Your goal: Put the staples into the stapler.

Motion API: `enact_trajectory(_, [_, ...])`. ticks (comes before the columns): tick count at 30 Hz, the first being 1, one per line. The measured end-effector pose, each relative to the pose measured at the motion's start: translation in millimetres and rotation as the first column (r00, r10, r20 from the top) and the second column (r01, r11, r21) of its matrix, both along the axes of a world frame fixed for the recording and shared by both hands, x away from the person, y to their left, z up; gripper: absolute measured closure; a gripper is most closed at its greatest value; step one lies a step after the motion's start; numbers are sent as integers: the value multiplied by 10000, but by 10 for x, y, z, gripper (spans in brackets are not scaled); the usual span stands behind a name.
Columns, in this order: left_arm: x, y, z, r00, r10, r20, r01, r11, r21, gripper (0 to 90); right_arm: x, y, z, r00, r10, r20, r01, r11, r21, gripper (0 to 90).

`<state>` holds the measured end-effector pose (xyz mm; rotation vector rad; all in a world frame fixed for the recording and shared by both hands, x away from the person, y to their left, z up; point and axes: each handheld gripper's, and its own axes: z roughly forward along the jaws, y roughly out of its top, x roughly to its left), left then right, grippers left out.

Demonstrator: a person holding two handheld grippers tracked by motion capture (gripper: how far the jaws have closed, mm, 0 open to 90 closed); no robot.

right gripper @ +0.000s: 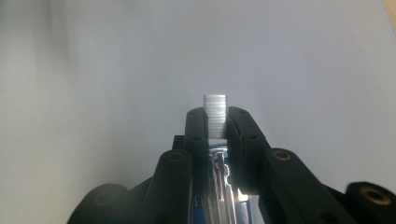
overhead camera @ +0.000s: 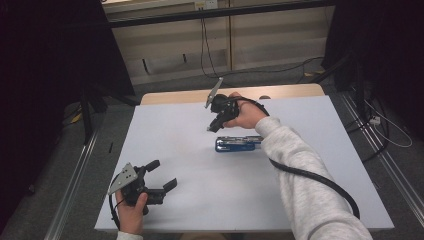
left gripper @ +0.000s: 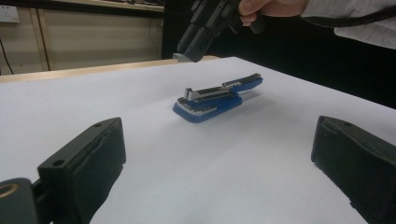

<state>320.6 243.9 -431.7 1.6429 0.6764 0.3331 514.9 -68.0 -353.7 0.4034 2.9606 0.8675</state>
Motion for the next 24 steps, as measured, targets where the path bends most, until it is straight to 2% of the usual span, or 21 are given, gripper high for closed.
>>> enact_trajectory(24, [-1, -18, -11, 10000, -77, -61, 78, 9999, 138, 33, 25, -155, -120, 9998, 2, -196, -6, 9998, -208, 786])
